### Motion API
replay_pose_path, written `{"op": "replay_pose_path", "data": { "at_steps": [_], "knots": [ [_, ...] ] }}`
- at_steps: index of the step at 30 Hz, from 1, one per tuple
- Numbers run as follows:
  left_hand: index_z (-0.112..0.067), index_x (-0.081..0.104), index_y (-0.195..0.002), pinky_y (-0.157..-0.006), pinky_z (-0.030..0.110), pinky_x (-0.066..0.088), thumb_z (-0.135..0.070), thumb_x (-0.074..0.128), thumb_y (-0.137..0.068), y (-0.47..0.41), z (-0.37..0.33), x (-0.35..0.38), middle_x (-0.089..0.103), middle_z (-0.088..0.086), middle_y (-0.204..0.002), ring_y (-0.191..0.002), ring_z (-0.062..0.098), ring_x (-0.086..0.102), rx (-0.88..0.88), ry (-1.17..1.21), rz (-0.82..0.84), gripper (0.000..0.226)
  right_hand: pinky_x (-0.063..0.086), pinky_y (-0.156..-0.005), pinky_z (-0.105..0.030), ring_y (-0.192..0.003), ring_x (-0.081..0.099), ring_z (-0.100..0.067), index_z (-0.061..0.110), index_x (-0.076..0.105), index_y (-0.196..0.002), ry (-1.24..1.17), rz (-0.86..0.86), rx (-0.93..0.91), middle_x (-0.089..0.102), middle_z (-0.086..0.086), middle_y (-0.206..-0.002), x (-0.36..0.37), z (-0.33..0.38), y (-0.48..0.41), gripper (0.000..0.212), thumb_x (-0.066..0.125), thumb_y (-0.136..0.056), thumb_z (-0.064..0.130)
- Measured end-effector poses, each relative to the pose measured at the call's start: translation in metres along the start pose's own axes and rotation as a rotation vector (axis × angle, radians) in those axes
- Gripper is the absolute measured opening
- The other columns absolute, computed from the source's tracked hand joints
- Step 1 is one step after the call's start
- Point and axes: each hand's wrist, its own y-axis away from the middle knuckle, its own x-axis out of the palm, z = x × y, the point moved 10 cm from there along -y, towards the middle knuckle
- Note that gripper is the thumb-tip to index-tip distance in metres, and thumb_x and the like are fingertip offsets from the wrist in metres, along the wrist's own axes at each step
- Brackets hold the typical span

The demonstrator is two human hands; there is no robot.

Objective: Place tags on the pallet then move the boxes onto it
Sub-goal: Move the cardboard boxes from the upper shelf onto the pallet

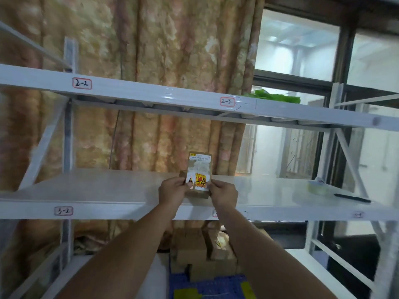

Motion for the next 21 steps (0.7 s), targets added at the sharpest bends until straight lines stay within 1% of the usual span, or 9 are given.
{"op": "replay_pose_path", "data": {
  "at_steps": [5,7,9,12,14,15,17,19,21],
  "knots": [
    [-0.009,0.079,-0.103,-0.079,0.029,0.055,-0.008,0.08,-0.081,0.046,-0.02,0.074,0.077,0.0,-0.096,-0.084,0.016,0.069,0.014,0.012,0.069,0.022,0.058,-0.085,-0.041,-0.086,0.071,-0.024,0.027,0.08,-0.103,-0.034,-0.061,0.008,0.079,-0.002,-0.088,-0.088,-0.025,-0.003,0.017,0.071,-0.089,0.03],
    [-0.008,0.077,-0.104,-0.072,0.025,0.053,-0.007,0.076,-0.084,0.071,-0.022,0.109,0.075,0.001,-0.094,-0.079,0.012,0.068,-0.001,0.036,0.129,0.02,0.058,-0.087,-0.04,-0.086,0.071,-0.021,0.025,0.08,-0.105,-0.043,-0.075,0.017,0.079,-0.002,-0.092,-0.127,-0.038,-0.001,0.018,0.072,-0.09,0.03],
    [-0.012,0.078,-0.103,-0.067,0.023,0.05,-0.01,0.077,-0.084,0.097,-0.02,0.142,0.077,0.0,-0.095,-0.077,0.007,0.068,-0.008,0.031,0.147,0.019,0.058,-0.089,-0.039,-0.086,0.072,-0.019,0.024,0.08,-0.105,-0.074,-0.091,0.047,0.079,0.001,-0.092,-0.169,-0.058,0.003,0.017,0.074,-0.089,0.029],
    [-0.018,0.079,-0.096,-0.06,0.021,0.047,-0.012,0.078,-0.081,0.141,-0.017,0.191,0.077,-0.004,-0.087,-0.07,0.005,0.067,-0.018,-0.002,0.185,0.015,0.06,-0.087,-0.042,-0.083,0.074,-0.018,0.031,0.081,-0.094,-0.131,-0.075,0.105,0.078,0.008,-0.082,-0.227,-0.098,0.01,0.009,0.078,-0.086,0.028],
    [-0.018,0.079,-0.094,-0.067,0.025,0.054,-0.013,0.08,-0.08,0.164,-0.005,0.225,0.078,-0.004,-0.088,-0.075,0.009,0.069,-0.063,-0.011,0.217,0.015,0.061,-0.084,-0.047,-0.085,0.075,-0.02,0.04,0.079,-0.086,-0.131,-0.063,0.121,0.079,0.006,-0.082,-0.264,-0.124,0.014,0.012,0.08,-0.083,0.028],
    [-0.018,0.079,-0.096,-0.072,0.03,0.057,-0.017,0.081,-0.079,0.175,0.002,0.242,0.078,-0.004,-0.089,-0.078,0.011,0.071,-0.081,-0.029,0.239,0.017,0.061,-0.083,-0.048,-0.085,0.075,-0.021,0.039,0.078,-0.087,-0.122,-0.061,0.129,0.079,0.004,-0.083,-0.282,-0.138,0.014,0.014,0.08,-0.082,0.027],
    [-0.019,0.08,-0.095,-0.078,0.038,0.06,-0.024,0.082,-0.077,0.196,0.019,0.272,0.077,-0.004,-0.087,-0.081,0.016,0.072,-0.113,-0.092,0.274,0.019,0.061,-0.082,-0.049,-0.087,0.075,-0.026,0.029,0.08,-0.089,-0.113,-0.053,0.154,0.079,0.001,-0.082,-0.315,-0.16,0.018,0.01,0.081,-0.082,0.021],
    [-0.022,0.079,-0.085,-0.08,0.042,0.06,-0.025,0.083,-0.076,0.214,0.039,0.297,0.076,0.0,-0.085,-0.083,0.021,0.071,-0.151,-0.123,0.283,0.01,0.062,-0.08,-0.048,-0.087,0.075,-0.029,0.021,0.082,-0.086,-0.124,-0.041,0.207,0.079,-0.003,-0.082,-0.341,-0.18,0.025,0.007,0.08,-0.084,0.014],
    [-0.024,0.077,-0.082,-0.08,0.045,0.061,-0.023,0.084,-0.076,0.231,0.056,0.317,0.076,0.002,-0.086,-0.084,0.024,0.071,-0.206,-0.138,0.298,0.009,0.063,-0.079,-0.041,-0.086,0.074,-0.024,0.013,0.081,-0.093,-0.127,0.0,0.272,0.078,-0.004,-0.086,-0.357,-0.2,0.03,0.008,0.077,-0.087,0.009]
  ]
}}
